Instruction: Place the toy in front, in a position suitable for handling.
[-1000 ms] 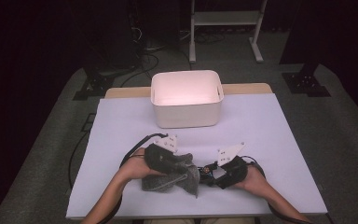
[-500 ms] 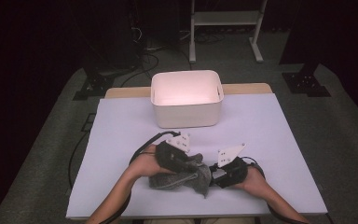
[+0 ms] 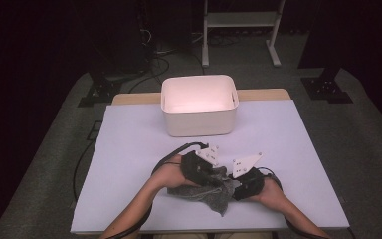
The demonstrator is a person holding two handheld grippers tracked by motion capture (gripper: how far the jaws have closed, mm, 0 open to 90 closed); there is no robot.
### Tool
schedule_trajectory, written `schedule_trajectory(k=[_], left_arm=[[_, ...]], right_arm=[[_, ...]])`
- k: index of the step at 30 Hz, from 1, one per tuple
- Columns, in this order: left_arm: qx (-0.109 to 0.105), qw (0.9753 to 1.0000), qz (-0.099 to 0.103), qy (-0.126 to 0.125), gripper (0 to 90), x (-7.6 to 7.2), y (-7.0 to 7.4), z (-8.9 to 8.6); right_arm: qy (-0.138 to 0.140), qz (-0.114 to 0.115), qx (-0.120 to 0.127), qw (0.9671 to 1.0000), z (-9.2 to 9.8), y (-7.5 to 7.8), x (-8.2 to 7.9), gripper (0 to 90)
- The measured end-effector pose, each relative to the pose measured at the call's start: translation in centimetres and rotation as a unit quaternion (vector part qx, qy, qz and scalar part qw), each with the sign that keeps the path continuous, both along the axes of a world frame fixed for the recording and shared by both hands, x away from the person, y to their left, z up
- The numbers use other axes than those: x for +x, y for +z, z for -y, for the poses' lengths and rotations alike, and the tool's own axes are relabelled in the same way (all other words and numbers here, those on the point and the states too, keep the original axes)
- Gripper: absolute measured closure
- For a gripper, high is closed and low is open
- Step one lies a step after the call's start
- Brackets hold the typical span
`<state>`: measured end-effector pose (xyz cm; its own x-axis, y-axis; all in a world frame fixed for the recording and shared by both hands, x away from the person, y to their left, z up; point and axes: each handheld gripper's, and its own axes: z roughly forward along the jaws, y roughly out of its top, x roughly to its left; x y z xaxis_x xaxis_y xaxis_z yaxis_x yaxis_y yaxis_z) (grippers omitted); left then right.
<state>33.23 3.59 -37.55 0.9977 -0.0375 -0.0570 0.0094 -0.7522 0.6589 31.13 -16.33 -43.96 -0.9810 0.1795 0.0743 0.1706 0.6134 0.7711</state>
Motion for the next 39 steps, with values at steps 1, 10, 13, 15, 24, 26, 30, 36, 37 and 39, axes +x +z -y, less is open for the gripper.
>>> schedule_trajectory(k=[1, 10, 13, 15, 24, 26, 30, 36, 37, 39], left_arm=[[-0.002, 1.0, 0.001, 0.006, 75.1, -0.1, 0.0, -0.7], [-0.006, 0.999, 0.001, 0.044, 75.0, -0.2, -0.1, -4.8], [-0.014, 0.9984, -0.006, 0.054, 75.0, -0.2, -0.1, -6.1], [-0.016, 0.9979, -0.006, 0.063, 75.1, -0.2, -0.1, -6.8], [-0.021, 0.996, -0.002, 0.087, 75.2, -0.3, 0.0, -9.4], [-0.022, 0.9953, 0.0, 0.094, 75.3, -0.3, 0.1, -10.0], [-0.021, 0.9934, 0.002, 0.113, 75.3, -0.3, 0.2, -11.4], [-0.025, 0.9909, -0.005, 0.132, 75.3, -0.4, -0.1, -13.2], [-0.027, 0.9905, -0.006, 0.135, 75.3, -0.4, -0.2, -13.3], [-0.028, 0.9903, -0.007, 0.136, 75.3, -0.4, -0.3, -13.4]], right_arm=[[0.0, 0.001, -0.001, 1.0, 0.0, 0.0, 0.0, 56.7], [0.001, 0.003, -0.004, 1.0, -0.1, 0.1, 0.0, 56.7], [0.003, 0.005, -0.004, 1.0, -0.1, 0.0, 0.0, 56.7], [0.002, 0.005, -0.005, 1.0, -0.1, 0.1, 0.0, 56.7], [0.002, 0.005, -0.005, 1.0, -0.1, 0.1, -0.1, 56.7], [0.002, 0.005, -0.005, 1.0, -0.1, 0.1, -0.1, 56.7], [0.001, 0.005, -0.005, 1.0, -0.1, 0.1, -0.1, 56.7], [0.003, 0.005, -0.006, 1.0, -0.1, 0.1, 0.0, 56.7], [0.003, 0.005, -0.006, 1.0, -0.1, 0.1, 0.0, 56.6], [0.003, 0.006, -0.006, 1.0, -0.1, 0.1, 0.0, 56.6]])
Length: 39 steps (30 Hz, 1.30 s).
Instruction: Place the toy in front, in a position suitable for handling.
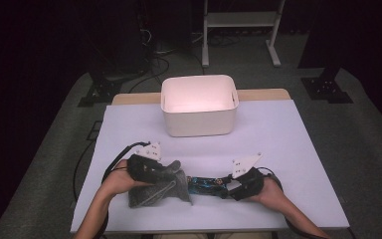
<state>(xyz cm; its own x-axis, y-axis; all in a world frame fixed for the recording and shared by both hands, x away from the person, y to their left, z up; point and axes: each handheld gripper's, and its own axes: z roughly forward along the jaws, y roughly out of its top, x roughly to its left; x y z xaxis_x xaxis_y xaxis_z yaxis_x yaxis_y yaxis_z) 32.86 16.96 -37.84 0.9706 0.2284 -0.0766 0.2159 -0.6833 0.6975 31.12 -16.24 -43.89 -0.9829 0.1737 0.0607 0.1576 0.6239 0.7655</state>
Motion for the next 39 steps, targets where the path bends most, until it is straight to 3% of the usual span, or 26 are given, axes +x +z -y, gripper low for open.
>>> schedule_trajectory(k=[10, 15, 21, 22, 24, 26, 30, 35, 39], left_arm=[[-0.002, 0.9999, -0.002, -0.011, 75.3, 0.0, 0.0, 0.6], [-0.006, 0.9997, 0.0, -0.025, 75.3, 0.0, 0.4, 1.9], [-0.002, 0.9978, 0.007, -0.066, 75.3, 0.1, 1.1, 5.3], [0.003, 0.9962, 0.011, -0.086, 75.3, 0.2, 1.3, 6.9], [0.003, 0.9955, 0.012, -0.094, 75.3, 0.2, 1.3, 7.8], [0.015, 0.9926, 0.017, -0.12, 75.7, 0.2, 1.4, 10.3], [0.022, 0.989, 0.02, -0.145, 75.7, 0.1, 1.3, 13.1], [0.032, 0.9879, 0.008, -0.151, 75.8, 0.5, 0.5, 14.2], [0.026, 0.9896, 0.0, -0.141, 76.2, 0.7, 0.3, 13.2]], right_arm=[[-0.001, 0.0, 0.0, 1.0, 0.0, 0.0, 0.0, 56.6], [-0.001, -0.001, 0.001, 1.0, 0.0, 0.0, 0.0, 56.6], [-0.002, -0.001, 0.002, 1.0, 0.0, -0.1, 0.0, 56.6], [-0.002, -0.001, 0.002, 1.0, 0.0, -0.1, 0.0, 56.6], [-0.002, -0.002, 0.001, 1.0, 0.0, 0.0, 0.0, 56.6], [-0.002, -0.001, 0.002, 1.0, 0.0, -0.1, 0.0, 56.6], [-0.001, 0.0, 0.003, 1.0, 0.0, -0.1, 0.0, 56.6], [-0.002, -0.001, 0.006, 1.0, 0.0, -0.1, 0.0, 56.6], [-0.002, 0.0, 0.006, 1.0, 0.0, -0.2, 0.0, 56.6]])
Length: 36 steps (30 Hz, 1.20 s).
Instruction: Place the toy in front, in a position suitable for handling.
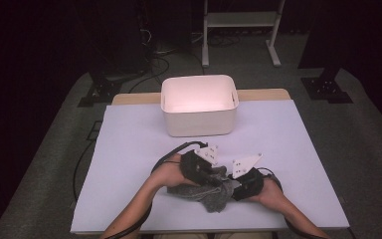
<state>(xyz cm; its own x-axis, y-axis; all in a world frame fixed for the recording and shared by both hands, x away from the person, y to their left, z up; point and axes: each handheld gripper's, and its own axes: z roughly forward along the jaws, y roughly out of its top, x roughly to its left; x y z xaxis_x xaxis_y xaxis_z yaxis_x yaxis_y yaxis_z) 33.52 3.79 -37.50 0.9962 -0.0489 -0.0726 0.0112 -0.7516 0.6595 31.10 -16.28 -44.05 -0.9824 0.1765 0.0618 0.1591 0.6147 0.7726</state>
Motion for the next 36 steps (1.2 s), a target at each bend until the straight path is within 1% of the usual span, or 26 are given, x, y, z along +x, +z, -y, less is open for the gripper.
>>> schedule_trajectory(k=[1, 6, 7, 8, 9, 10, 11, 12, 16, 17, 19, 21, 22, 24, 25, 26, 28, 30, 33, 34, 36], left_arm=[[0.0, 1.0, 0.0, 0.0, 76.1, 0.0, 0.0, 0.0], [0.006, 0.9998, 0.004, 0.019, 76.2, 0.0, 0.1, -2.0], [0.006, 0.9996, 0.006, 0.028, 76.2, 0.0, 0.1, -3.1], [0.006, 0.9994, 0.005, 0.034, 76.1, -0.1, 0.1, -3.6], [0.006, 0.9994, 0.005, 0.034, 76.2, -0.1, 0.1, -3.6], [-0.001, 0.999, 0.0, 0.044, 76.2, -0.2, -0.1, -4.8], [-0.005, 0.9988, -0.003, 0.049, 76.2, -0.2, -0.1, -5.3], [-0.005, 0.9988, -0.003, 0.049, 76.2, -0.2, -0.1, -5.3], [-0.008, 0.9977, -0.002, 0.068, 76.2, -0.4, 0.0, -7.0], [-0.006, 0.9974, 0.001, 0.072, 76.2, -0.4, 0.1, -7.6], [-0.004, 0.9969, 0.002, 0.078, 76.2, -0.4, 0.1, -8.3], [-0.005, 0.9966, 0.003, 0.082, 76.3, -0.4, 0.1, -8.6], [-0.007, 0.996, 0.003, 0.089, 76.3, -0.4, 0.1, -9.2], [-0.008, 0.9957, 0.004, 0.092, 76.3, -0.4, 0.1, -9.6], [-0.008, 0.9957, 0.004, 0.092, 76.3, -0.4, 0.1, -9.6], [-0.012, 0.9953, 0.002, 0.096, 76.3, -0.5, 0.1, -9.8], [-0.017, 0.9953, 0.0, 0.096, 76.3, -0.5, 0.1, -9.9], [-0.016, 0.9955, 0.001, 0.093, 76.3, -0.5, 0.1, -9.8], [-0.018, 0.9962, 0.004, 0.085, 76.3, -0.5, 0.2, -8.9], [-0.021, 0.9967, 0.009, 0.078, 76.2, -0.4, 0.4, -8.0], [-0.023, 0.9972, 0.01, 0.07, 76.2, -0.4, 0.5, -7.1]], right_arm=[[0.0, 0.0, 0.0, 1.0, 0.0, 0.0, 0.0, 56.6], [0.0, 0.0, 0.0, 1.0, 0.0, 0.0, 0.0, 56.6], [0.0, 0.0, -0.001, 1.0, 0.0, 0.0, 0.0, 56.5], [0.0, 0.0, 0.0, 1.0, 0.0, 0.0, 0.0, 56.5], [0.0, 0.0, 0.0, 1.0, 0.0, 0.0, 0.0, 56.5], [0.001, 0.0, -0.001, 1.0, 0.0, 0.0, 0.0, 56.6], [0.0, 0.0, 0.0, 1.0, 0.0, 0.0, 0.0, 56.6], [0.0, 0.0, 0.0, 1.0, 0.0, 0.0, 0.0, 56.6], [0.0, 0.0, 0.0, 1.0, 0.0, 0.0, 0.0, 56.6], [0.0, 0.0, 0.0, 1.0, 0.0, 0.0, 0.0, 56.6], [0.0, 0.0, 0.0, 1.0, 0.0, 0.0, 0.0, 56.6], [0.0, 0.0, 0.0, 1.0, 0.0, 0.0, 0.0, 56.5], [0.0, -0.001, 0.0, 1.0, 0.0, 0.0, 0.0, 56.5], [0.001, 0.0, 0.0, 1.0, 0.0, 0.0, 0.0, 56.5], [0.001, 0.0, 0.0, 1.0, 0.0, 0.0, 0.0, 56.5], [0.001, 0.0, 0.0, 1.0, 0.0, 0.0, 0.0, 56.6], [0.002, 0.0, 0.0, 1.0, 0.0, 0.0, 0.1, 56.6], [0.002, -0.001, 0.0, 1.0, 0.0, 0.0, 0.1, 56.5], [0.002, -0.001, -0.001, 1.0, 0.0, 0.0, 0.1, 56.5], [0.001, 0.0, 0.0, 1.0, 0.0, 0.0, 0.0, 56.5], [0.0, 0.0, 0.0, 1.0, 0.0, 0.0, 0.0, 56.4]])
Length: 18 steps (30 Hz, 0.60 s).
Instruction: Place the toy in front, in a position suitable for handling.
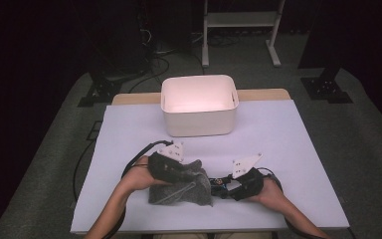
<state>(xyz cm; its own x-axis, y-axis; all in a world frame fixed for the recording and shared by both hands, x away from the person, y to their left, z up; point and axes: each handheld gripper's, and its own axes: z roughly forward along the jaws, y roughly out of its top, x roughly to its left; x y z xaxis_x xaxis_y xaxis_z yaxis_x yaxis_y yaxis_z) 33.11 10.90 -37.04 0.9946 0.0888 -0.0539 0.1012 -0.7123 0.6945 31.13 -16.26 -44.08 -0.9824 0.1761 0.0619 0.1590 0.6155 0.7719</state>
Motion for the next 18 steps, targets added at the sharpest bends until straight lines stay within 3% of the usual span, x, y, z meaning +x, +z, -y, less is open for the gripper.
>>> schedule_trajectory(k=[5, 11, 14, 18], left_arm=[[0.004, 0.9999, 0.002, -0.015, 71.6, 0.0, -0.5, 2.1], [0.002, 0.9997, 0.001, -0.025, 61.7, -0.2, -0.9, 2.8], [0.008, 0.9996, 0.011, -0.024, 52.2, -0.4, -0.9, 3.1], [0.016, 0.9993, 0.026, -0.02, 48.7, -0.4, -0.9, 3.9]], right_arm=[[-0.001, 0.001, -0.002, 1.0, 0.0, 0.0, 0.0, 56.3], [0.0, 0.002, -0.003, 1.0, 0.0, 0.0, 0.0, 56.2], [0.0, 0.002, -0.004, 1.0, -0.1, 0.0, 0.0, 56.1], [-0.001, 0.001, -0.004, 1.0, -0.1, 0.0, -0.1, 56.1]])
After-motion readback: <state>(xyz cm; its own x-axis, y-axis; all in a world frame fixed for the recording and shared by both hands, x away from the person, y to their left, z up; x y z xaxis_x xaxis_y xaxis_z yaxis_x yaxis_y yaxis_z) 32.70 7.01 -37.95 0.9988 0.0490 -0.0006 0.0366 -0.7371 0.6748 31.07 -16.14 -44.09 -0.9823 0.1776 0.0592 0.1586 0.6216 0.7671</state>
